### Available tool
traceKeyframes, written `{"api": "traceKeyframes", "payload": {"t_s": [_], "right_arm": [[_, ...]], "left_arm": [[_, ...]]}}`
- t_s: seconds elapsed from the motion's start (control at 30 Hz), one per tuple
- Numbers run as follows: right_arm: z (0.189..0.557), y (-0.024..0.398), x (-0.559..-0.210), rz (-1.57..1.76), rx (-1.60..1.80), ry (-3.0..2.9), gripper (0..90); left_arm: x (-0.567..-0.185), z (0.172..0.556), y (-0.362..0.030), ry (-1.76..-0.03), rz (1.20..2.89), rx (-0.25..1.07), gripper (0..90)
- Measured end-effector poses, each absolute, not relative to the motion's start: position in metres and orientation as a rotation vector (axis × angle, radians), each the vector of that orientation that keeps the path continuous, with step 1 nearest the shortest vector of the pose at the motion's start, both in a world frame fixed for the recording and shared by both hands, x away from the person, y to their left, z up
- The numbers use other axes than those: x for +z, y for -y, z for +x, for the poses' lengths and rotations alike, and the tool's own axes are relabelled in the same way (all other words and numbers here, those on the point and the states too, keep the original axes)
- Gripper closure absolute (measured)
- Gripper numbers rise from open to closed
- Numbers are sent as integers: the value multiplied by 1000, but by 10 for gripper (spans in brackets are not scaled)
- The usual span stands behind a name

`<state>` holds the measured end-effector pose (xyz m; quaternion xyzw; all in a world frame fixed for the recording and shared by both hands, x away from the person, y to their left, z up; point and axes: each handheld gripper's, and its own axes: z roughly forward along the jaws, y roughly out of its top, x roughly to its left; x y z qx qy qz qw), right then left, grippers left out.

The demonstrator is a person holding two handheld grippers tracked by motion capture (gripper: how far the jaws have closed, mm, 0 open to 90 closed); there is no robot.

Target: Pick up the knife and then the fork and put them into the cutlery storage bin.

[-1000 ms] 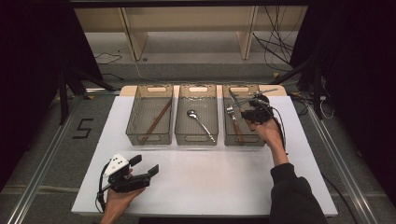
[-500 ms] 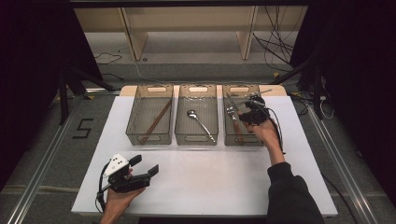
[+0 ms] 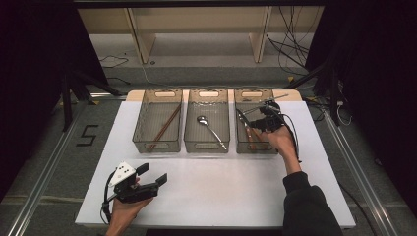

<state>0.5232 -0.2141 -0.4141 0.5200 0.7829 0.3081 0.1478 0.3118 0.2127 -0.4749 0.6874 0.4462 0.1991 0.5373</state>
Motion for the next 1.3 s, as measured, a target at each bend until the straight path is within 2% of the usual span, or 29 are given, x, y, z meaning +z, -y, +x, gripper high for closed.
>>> {"api": "traceKeyframes", "payload": {"t_s": [0.57, 1.3], "right_arm": [[487, 199, -390, 1322, 1136, -2279, 472], [427, 187, -400, 1183, 1343, -2256, 379]], "left_arm": [[-475, 312, -213, -1060, 1638, 473, 162], [-475, 312, -212, -1060, 1640, 470, 162]]}}
